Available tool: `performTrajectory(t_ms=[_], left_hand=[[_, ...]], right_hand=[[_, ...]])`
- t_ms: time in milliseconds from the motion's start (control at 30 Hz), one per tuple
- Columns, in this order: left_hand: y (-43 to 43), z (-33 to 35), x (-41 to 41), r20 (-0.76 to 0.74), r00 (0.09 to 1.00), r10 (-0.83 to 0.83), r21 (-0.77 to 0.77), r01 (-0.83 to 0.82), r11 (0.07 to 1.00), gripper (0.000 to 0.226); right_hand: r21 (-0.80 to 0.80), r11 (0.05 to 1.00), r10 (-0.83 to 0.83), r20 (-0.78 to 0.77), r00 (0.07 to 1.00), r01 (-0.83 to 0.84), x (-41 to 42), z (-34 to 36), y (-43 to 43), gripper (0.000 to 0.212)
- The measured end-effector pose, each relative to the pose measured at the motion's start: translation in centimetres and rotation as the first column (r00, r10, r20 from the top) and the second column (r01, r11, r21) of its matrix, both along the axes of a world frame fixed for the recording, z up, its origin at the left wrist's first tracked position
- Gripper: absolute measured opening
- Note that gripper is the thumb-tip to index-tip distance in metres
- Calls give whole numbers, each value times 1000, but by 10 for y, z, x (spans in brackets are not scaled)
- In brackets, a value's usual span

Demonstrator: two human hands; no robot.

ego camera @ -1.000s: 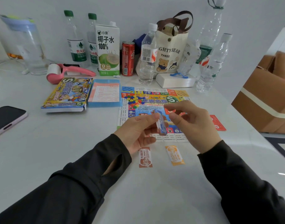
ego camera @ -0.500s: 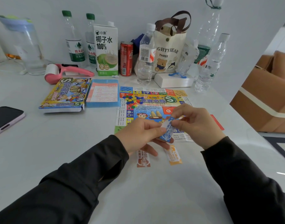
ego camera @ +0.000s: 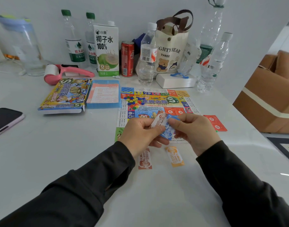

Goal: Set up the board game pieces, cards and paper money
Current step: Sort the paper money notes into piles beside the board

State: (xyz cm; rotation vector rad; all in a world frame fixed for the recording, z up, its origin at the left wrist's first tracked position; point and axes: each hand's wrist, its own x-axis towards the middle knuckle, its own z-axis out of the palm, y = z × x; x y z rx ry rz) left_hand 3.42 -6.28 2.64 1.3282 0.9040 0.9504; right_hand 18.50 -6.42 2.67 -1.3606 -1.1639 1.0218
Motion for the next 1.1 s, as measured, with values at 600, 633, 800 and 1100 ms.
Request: performTrajectory(t_ms=[600, 633, 800, 1100], left_hand=[[-2, -2, 1, 70, 992, 103, -50, -100, 994, 12], [-2, -2, 2, 71, 993, 95, -65, -91, 994, 11], [-1, -1, 2, 156, 984, 91, -166, -65, 984, 20], [4, -2, -1, 235, 957, 172, -319, -91, 943, 19]], right_hand=[[-172, 984, 12, -232, 973, -53, -9, 3, -7, 7], [-173, 985, -7, -191, 982, -27, -9, 3, -6, 8], [-154, 982, -128, -139, 982, 107, 0, 4, -3, 10], [-226, 969, -163, -299, 940, 96, 10, 8, 0, 10]])
